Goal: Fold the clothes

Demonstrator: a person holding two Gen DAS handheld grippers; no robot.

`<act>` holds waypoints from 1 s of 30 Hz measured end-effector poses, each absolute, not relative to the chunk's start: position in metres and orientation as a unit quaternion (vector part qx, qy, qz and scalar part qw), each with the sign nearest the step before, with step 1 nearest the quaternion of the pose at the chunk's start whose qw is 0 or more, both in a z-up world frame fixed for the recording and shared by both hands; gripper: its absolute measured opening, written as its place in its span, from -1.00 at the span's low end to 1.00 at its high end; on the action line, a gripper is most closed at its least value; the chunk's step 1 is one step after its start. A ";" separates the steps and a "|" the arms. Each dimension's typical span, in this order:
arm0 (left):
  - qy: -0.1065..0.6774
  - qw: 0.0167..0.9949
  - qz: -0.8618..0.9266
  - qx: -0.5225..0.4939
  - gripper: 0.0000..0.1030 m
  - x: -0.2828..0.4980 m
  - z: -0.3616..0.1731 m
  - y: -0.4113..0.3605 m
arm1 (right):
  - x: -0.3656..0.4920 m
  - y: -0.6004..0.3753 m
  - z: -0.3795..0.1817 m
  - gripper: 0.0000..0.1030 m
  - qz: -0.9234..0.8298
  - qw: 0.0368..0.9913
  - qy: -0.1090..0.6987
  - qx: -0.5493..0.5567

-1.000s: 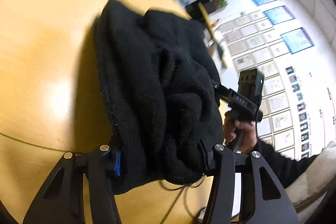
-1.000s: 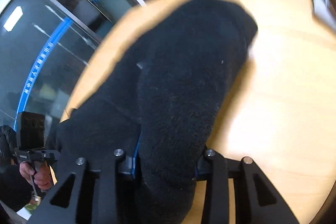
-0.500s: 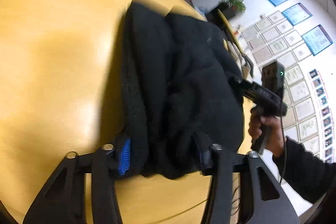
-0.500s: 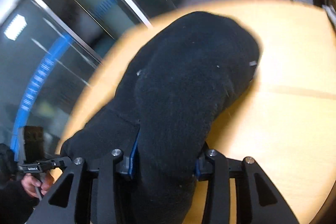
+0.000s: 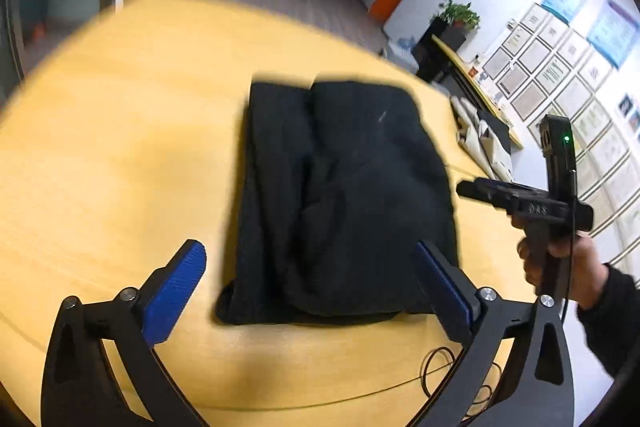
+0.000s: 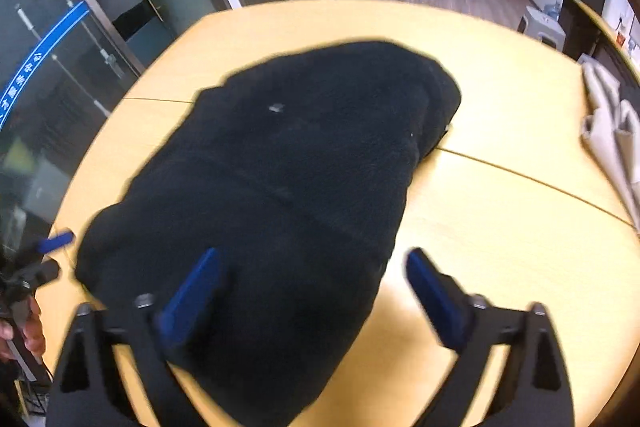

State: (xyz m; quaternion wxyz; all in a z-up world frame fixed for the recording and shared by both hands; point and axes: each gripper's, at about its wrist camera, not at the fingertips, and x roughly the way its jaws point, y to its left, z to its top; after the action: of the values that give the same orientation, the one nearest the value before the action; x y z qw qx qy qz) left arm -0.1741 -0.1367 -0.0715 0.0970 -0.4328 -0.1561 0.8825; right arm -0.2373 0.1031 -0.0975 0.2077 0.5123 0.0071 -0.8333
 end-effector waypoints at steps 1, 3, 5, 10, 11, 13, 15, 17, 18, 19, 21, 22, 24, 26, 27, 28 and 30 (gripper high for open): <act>-0.137 0.090 0.891 -0.424 1.00 -0.168 -0.054 -0.129 | -0.227 0.101 -0.083 1.00 -0.839 0.208 0.011 0.502; -0.120 0.075 0.899 -0.414 1.00 -0.158 -0.028 -0.112 | -0.208 0.112 -0.049 1.00 -0.851 0.212 0.016 0.481; -0.103 0.062 0.905 -0.408 1.00 -0.143 -0.001 -0.096 | -0.177 0.113 -0.018 1.00 -0.861 0.209 0.027 0.464; -0.069 0.036 0.910 -0.406 1.00 -0.082 0.051 -0.077 | -0.115 0.122 0.034 1.00 -0.876 0.190 0.072 0.437; -0.062 0.034 0.912 -0.404 1.00 -0.068 0.060 -0.074 | -0.107 0.119 0.041 1.00 -0.876 0.188 0.073 0.438; -0.050 0.026 0.914 -0.402 1.00 -0.040 0.075 -0.067 | -0.087 0.117 0.053 1.00 -0.876 0.185 0.078 0.438; -0.038 0.016 0.914 -0.403 1.00 -0.020 0.085 -0.056 | -0.064 0.120 0.063 1.00 -0.877 0.183 0.084 0.437; -0.028 0.006 0.915 -0.403 1.00 -0.004 0.093 -0.046 | -0.040 0.120 0.072 1.00 -0.877 0.182 0.092 0.435; -0.026 -0.005 0.915 -0.403 1.00 0.004 0.096 -0.043 | -0.028 0.121 0.076 1.00 -0.877 0.181 0.095 0.434; -0.026 -0.012 0.914 -0.405 1.00 0.012 0.099 -0.043 | -0.017 0.121 0.080 1.00 -0.878 0.180 0.099 0.433; -0.035 -0.021 0.913 -0.406 1.00 0.026 0.102 -0.041 | 0.006 0.122 0.088 0.99 -0.879 0.175 0.102 0.432; -0.036 -0.021 0.913 -0.406 1.00 0.034 0.105 -0.041 | 0.017 0.124 0.091 0.99 -0.880 0.172 0.102 0.432; -0.031 -0.022 0.913 -0.406 1.00 0.044 0.107 -0.038 | 0.031 0.125 0.094 0.99 -0.880 0.163 0.096 0.436; -0.031 -0.023 0.914 -0.403 1.00 0.054 0.111 -0.040 | 0.043 0.125 0.096 0.99 -0.880 0.154 0.093 0.439; -0.033 -0.023 0.915 -0.401 1.00 0.059 0.113 -0.043 | 0.048 0.124 0.098 0.99 -0.881 0.149 0.093 0.440; -0.035 -0.024 0.916 -0.399 1.00 0.063 0.115 -0.046 | 0.053 0.123 0.099 0.99 -0.881 0.144 0.093 0.441; -0.036 -0.019 0.918 -0.395 1.00 0.069 0.116 -0.053 | 0.063 0.117 0.103 0.99 -0.884 0.131 0.095 0.438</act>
State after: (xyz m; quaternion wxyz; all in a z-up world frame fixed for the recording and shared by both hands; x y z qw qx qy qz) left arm 0.0693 -0.0535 0.1159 -0.0193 -0.3948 -0.0362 0.9178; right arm 0.0628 0.1171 0.1029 0.1311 0.4375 0.0950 -0.8845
